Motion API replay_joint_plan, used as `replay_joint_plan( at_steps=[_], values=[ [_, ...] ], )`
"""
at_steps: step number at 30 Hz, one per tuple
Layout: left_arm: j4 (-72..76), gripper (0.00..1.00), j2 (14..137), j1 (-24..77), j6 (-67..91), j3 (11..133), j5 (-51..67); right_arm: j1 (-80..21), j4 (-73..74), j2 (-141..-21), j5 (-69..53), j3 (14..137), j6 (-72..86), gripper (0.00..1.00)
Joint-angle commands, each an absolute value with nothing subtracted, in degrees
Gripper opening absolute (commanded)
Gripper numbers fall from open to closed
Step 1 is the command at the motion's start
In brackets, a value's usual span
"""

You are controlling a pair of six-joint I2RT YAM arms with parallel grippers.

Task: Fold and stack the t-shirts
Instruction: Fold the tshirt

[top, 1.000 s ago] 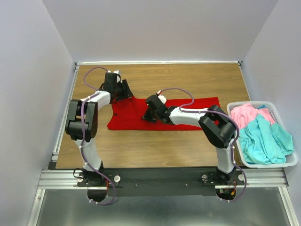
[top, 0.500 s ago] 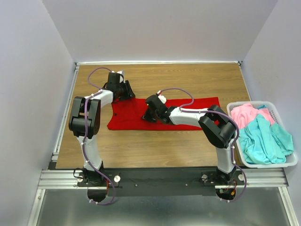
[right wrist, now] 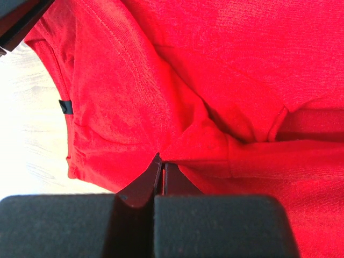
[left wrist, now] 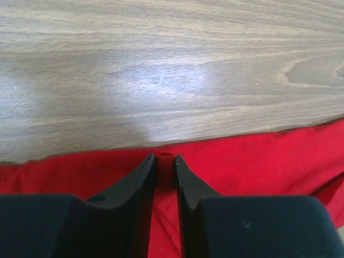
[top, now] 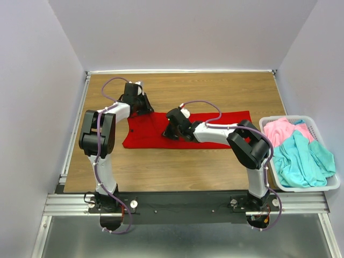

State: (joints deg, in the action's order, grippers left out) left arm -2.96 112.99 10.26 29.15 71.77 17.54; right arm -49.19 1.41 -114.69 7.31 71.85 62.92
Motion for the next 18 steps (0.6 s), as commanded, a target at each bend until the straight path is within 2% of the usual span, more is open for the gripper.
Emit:
replay_joint_plan(
  at_steps=[1, 7, 14, 16, 18],
  values=[
    [-6.50, 0.28, 110.31, 10.55, 28.39, 73.56, 13.55, -49.57, 1.14, -114.96, 7.29, 72.16, 62.05, 0.01],
    [-13.09, 0.27, 108.63, 10.55, 27.42, 75.93, 5.72, -49.48, 1.23, -113.47, 7.56, 71.63, 60.82, 0.01],
    [-18.54, 0.26, 106.44, 11.07, 27.60, 76.73, 2.38, -49.22, 1.49, -110.40, 7.56, 69.96, 56.35, 0.01],
    [-19.16, 0.17, 106.00, 11.42, 27.60, 76.55, 2.28, -49.22, 1.67, -109.95, 7.38, 69.87, 55.38, 0.01],
    [-19.16, 0.15, 105.29, 11.77, 27.86, 75.85, 2.29, -49.13, 2.02, -109.34, 7.30, 69.79, 54.41, 0.01]
  ],
)
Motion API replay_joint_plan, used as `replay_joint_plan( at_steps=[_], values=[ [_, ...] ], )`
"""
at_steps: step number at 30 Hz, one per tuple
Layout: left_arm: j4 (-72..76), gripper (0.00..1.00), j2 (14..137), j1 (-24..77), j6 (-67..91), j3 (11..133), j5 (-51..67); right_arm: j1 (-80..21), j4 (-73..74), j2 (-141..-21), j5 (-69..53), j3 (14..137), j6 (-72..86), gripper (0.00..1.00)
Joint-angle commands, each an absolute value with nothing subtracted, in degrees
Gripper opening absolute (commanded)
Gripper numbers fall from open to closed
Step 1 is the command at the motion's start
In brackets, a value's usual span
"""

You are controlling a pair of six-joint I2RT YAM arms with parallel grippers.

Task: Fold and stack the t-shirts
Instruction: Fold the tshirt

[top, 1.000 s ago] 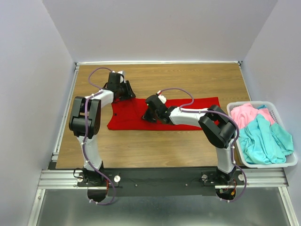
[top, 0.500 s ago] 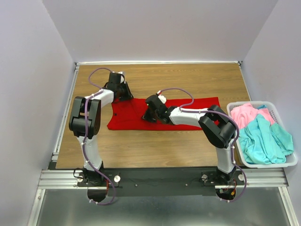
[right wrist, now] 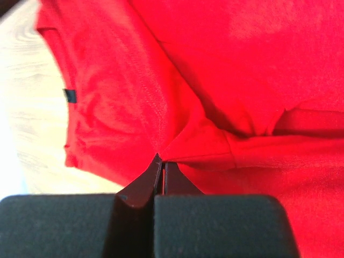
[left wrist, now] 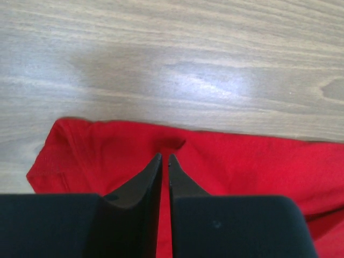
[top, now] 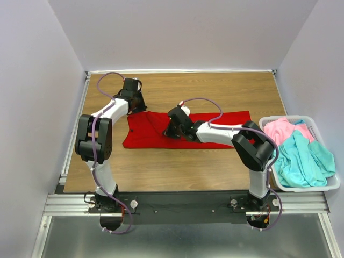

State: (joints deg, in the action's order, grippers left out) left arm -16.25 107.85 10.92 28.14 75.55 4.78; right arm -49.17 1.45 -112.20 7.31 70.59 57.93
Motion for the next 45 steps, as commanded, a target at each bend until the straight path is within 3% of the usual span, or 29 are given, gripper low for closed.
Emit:
replay_joint_plan(
  at_steps=[1, 2, 5, 8, 21, 24, 31, 38, 45],
  values=[
    [-19.07, 0.15, 105.03, 11.95, 27.77, 75.59, 2.29, -49.13, 2.02, -109.42, 7.38, 69.87, 54.06, 0.01],
    [-18.64, 0.15, 104.94, 11.95, 27.95, 75.32, 2.37, -49.13, 2.11, -109.42, 7.30, 69.87, 53.70, 0.01],
    [-16.79, 0.35, 104.77, 12.04, 28.47, 73.39, 2.99, -49.04, 2.29, -110.21, 6.68, 70.57, 53.26, 0.01],
    [-13.81, 0.39, 104.42, 12.04, 29.79, 70.59, 3.16, -49.04, 2.46, -111.09, 5.80, 71.01, 53.26, 0.01],
    [-10.73, 0.37, 102.58, 12.39, 33.39, 65.84, 5.01, -46.94, 2.29, -112.06, 5.18, 70.93, 54.67, 0.01],
    [-7.75, 0.45, 98.89, 12.48, 36.73, 61.46, 4.48, -46.41, 2.37, -112.15, 5.10, 71.02, 54.58, 0.01],
    [-0.26, 0.53, 95.10, 13.27, 42.45, 54.14, 8.26, -45.26, 2.37, -112.94, 3.96, 71.28, 55.11, 0.01],
    [1.67, 0.53, 98.96, 14.06, 43.15, 56.16, 9.49, -44.12, 2.29, -113.55, 2.81, 71.54, 55.55, 0.01],
    [2.29, 0.47, 101.86, 14.24, 45.17, 57.92, 7.92, -43.68, 2.20, -114.17, 1.67, 71.54, 55.63, 0.01]
  ],
)
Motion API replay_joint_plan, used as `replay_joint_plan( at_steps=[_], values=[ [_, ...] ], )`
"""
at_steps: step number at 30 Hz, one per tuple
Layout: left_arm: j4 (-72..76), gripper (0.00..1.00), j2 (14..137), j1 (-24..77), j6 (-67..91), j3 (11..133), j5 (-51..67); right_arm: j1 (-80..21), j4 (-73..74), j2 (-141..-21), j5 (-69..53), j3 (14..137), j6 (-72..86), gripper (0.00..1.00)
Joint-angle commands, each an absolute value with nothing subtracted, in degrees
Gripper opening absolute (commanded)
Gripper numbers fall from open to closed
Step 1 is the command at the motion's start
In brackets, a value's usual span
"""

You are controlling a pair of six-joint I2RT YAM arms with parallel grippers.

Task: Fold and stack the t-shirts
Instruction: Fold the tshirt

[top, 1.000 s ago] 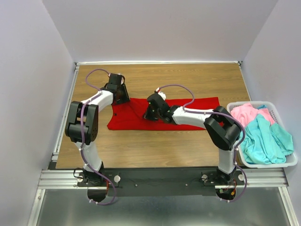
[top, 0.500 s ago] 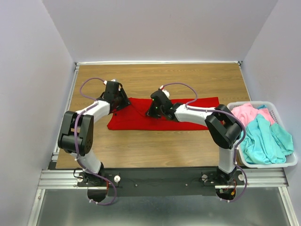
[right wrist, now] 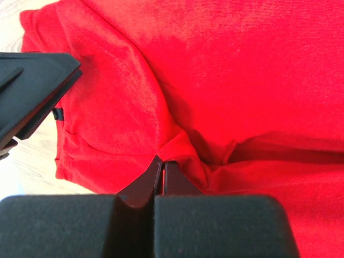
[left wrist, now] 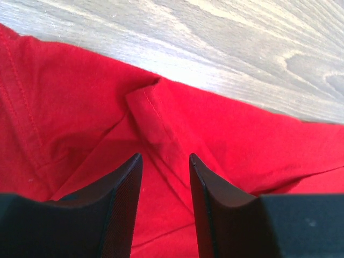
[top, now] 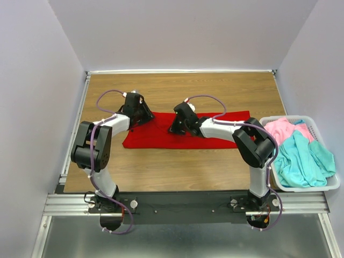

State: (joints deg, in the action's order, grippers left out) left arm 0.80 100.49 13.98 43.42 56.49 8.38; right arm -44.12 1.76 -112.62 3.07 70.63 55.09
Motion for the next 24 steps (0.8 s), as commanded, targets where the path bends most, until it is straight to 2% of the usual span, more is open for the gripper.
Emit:
replay_joint_plan(
  at_steps=[1, 9, 19, 24],
  values=[
    [2.37, 0.45, 101.87, 14.15, 45.52, 57.92, 6.69, -43.68, 2.28, -114.26, 1.67, 71.54, 55.63, 0.01],
    [1.32, 0.40, 104.32, 14.15, 47.02, 59.41, 3.34, -43.51, 2.29, -114.35, 1.06, 71.19, 55.81, 0.01],
    [2.11, 0.40, 107.40, 14.24, 46.58, 60.47, 2.72, -43.42, 2.28, -114.61, 0.62, 71.19, 55.90, 0.01],
    [2.37, 0.33, 107.23, 14.33, 46.41, 60.91, 3.25, -43.42, 2.20, -114.61, 0.70, 71.10, 55.81, 0.01]
  ],
)
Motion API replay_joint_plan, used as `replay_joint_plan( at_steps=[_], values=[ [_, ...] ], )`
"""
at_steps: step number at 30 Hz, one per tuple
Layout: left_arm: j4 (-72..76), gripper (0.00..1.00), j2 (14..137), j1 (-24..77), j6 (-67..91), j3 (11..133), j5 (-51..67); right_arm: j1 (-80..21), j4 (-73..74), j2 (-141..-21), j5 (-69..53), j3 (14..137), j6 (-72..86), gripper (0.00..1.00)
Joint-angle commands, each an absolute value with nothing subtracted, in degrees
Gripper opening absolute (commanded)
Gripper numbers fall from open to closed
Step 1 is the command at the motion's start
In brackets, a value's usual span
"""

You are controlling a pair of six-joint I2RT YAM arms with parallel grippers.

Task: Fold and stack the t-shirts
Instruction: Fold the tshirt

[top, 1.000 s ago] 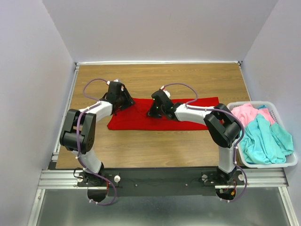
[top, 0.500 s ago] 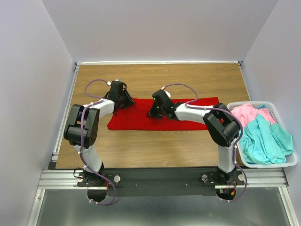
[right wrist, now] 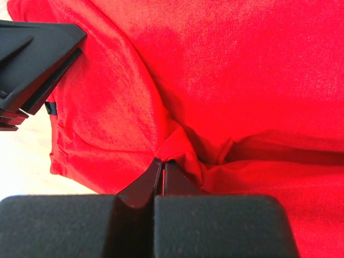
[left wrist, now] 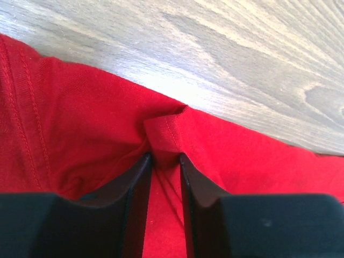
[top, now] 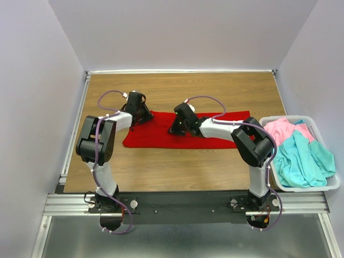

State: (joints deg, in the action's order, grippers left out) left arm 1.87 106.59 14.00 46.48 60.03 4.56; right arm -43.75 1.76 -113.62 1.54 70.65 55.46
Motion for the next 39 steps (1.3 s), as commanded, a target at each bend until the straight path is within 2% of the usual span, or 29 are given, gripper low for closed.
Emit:
replay_joint_plan(
  at_steps=[1, 4, 6, 13, 28, 39],
  values=[
    [2.37, 0.33, 107.05, 14.41, 46.32, 60.91, 3.16, -43.33, 2.20, -114.70, 0.70, 71.10, 55.90, 0.01],
    [2.37, 0.26, 106.17, 14.50, 46.14, 61.08, 3.16, -43.42, 2.28, -114.70, 0.62, 71.10, 55.90, 0.01],
    [2.37, 0.17, 105.82, 14.59, 46.06, 61.26, 3.25, -43.33, 2.28, -114.61, 0.62, 71.10, 55.81, 0.01],
    [1.06, 0.00, 103.89, 14.68, 45.44, 61.78, 1.76, -43.33, 2.29, -113.47, 1.41, 70.32, 55.46, 0.01],
    [-8.26, 0.00, 99.06, 15.82, 43.59, 64.34, -4.13, -43.16, 2.37, -110.31, 1.50, 68.12, 52.65, 0.01],
    [-12.13, 0.00, 93.61, 15.82, 45.44, 58.19, -8.44, -42.72, 5.35, -109.86, -4.47, 68.38, 47.99, 0.01]
  ],
)
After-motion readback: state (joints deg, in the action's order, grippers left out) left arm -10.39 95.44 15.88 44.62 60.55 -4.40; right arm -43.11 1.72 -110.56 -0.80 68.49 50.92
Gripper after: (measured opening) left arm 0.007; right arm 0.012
